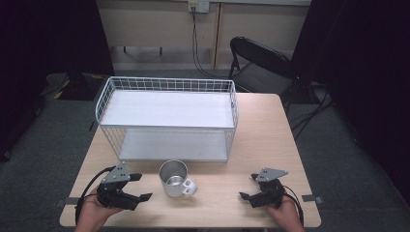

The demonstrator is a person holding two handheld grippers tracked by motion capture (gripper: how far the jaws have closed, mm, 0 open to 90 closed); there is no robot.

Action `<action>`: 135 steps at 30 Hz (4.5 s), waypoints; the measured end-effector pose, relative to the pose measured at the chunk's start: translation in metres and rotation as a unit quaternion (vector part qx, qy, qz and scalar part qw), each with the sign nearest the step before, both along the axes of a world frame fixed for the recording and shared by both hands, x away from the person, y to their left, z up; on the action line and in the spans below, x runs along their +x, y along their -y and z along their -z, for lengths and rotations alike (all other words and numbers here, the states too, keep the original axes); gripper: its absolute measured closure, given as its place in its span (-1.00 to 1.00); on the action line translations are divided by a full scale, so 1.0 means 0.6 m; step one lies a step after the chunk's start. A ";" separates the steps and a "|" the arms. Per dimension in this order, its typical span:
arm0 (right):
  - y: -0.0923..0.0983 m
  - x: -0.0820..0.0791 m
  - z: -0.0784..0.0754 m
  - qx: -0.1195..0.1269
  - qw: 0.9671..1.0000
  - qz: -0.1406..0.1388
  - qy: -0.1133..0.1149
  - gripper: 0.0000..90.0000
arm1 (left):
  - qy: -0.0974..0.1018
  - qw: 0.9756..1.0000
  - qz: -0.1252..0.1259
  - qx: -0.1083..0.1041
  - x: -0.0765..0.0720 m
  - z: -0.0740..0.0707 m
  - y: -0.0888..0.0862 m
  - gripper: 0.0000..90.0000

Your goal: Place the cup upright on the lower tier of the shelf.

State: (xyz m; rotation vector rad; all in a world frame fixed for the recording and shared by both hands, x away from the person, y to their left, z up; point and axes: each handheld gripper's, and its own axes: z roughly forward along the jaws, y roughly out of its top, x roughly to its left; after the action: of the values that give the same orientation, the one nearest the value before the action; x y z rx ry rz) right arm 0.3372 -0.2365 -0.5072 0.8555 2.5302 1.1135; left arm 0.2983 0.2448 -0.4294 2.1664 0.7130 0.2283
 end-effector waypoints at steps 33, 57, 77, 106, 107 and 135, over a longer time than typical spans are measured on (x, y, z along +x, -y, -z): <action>0.000 0.000 0.000 0.000 1.000 0.000 0.000 -0.69 | 0.030 0.997 0.064 -0.003 -0.006 -0.058 0.061 -0.51; 0.000 0.000 0.000 0.001 1.000 0.000 0.000 -0.69 | 0.045 0.993 0.106 0.023 0.007 -0.051 0.122 -0.42; 0.001 0.000 0.000 0.001 1.000 -0.002 0.000 -0.69 | 0.043 0.992 0.113 0.045 0.019 -0.035 0.140 -0.18; 0.003 0.000 0.000 0.002 1.000 -0.002 -0.003 -0.68 | 0.031 0.990 0.112 0.082 0.034 -0.007 0.150 0.19; 0.003 0.000 -0.001 0.002 1.000 -0.001 -0.003 -0.68 | 0.032 0.990 0.112 0.084 0.035 -0.006 0.150 0.23; 0.004 0.000 0.000 0.003 1.000 -0.003 -0.003 -0.68 | 0.064 0.984 0.121 0.113 0.041 -0.010 0.162 0.84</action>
State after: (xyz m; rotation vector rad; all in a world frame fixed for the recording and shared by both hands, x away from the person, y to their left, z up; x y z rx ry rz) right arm 0.3373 -0.2390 -0.5069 0.8554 2.5365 1.1219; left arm 0.3226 0.1478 -0.4233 2.4040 0.3595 0.3297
